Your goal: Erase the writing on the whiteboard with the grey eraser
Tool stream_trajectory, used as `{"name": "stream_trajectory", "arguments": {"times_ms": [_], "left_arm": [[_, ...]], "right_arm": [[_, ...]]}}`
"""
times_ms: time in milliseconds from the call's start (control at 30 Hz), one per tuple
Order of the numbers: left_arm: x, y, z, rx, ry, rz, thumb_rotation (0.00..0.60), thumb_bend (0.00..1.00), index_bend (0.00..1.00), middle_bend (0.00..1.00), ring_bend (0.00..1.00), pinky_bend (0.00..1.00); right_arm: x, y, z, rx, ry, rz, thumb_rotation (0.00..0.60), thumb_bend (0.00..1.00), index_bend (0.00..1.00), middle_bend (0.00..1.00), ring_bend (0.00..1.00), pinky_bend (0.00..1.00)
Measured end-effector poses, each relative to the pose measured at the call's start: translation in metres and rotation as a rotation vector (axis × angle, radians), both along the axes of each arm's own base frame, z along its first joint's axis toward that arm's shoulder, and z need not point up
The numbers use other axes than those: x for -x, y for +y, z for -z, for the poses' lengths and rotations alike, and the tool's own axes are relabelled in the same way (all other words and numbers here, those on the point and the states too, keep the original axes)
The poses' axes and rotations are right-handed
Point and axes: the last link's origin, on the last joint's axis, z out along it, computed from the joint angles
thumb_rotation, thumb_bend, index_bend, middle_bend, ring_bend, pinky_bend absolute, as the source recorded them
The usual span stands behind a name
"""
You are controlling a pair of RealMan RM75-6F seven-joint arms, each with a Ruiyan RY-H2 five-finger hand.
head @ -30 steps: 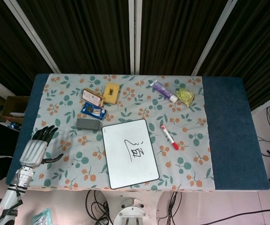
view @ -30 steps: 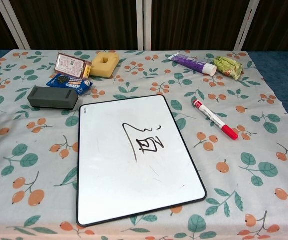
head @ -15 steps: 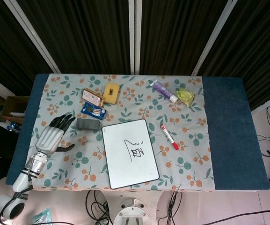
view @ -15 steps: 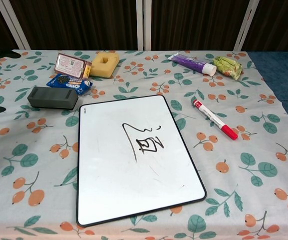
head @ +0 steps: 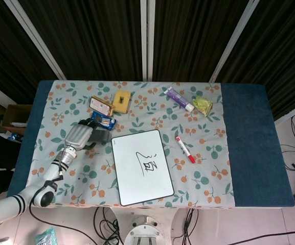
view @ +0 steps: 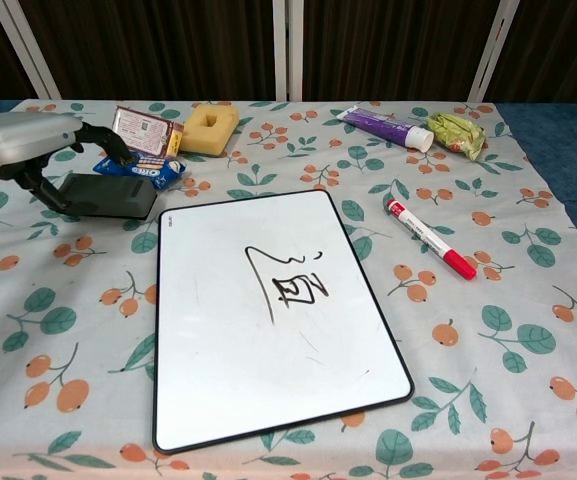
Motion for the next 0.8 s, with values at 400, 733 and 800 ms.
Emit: {"name": "stream_trajectory", "arguments": {"times_ms": [400, 733, 800], "left_arm": [[0.0022, 0.0045, 0.0022, -0.021, 0.020, -0.012, 0.600, 0.31, 0.31, 0.28, 0.12, 0.20], [0.0034, 0.0070, 0.0067, -0.010, 0.042, -0.024, 0.600, 0.32, 0.34, 0.32, 0.13, 0.20], [0.0035, 0.0073, 0.0075, -0.011, 0.044, -0.027, 0.600, 0.32, 0.36, 0.35, 0.14, 0.20]], "right_arm": [[0.0001, -0.0017, 0.0030, -0.007, -0.011, 0.000, 0.600, 0.37, 0.00, 0.00, 0.00, 0.00], [0.0029, -0.0013, 0.0007, 0.001, -0.012, 0.009, 0.600, 0.37, 0.00, 0.00, 0.00, 0.00], [0.0035, -0.0012, 0.0006, 0.000, -0.013, 0.010, 0.600, 0.37, 0.00, 0.00, 0.00, 0.00]]}}
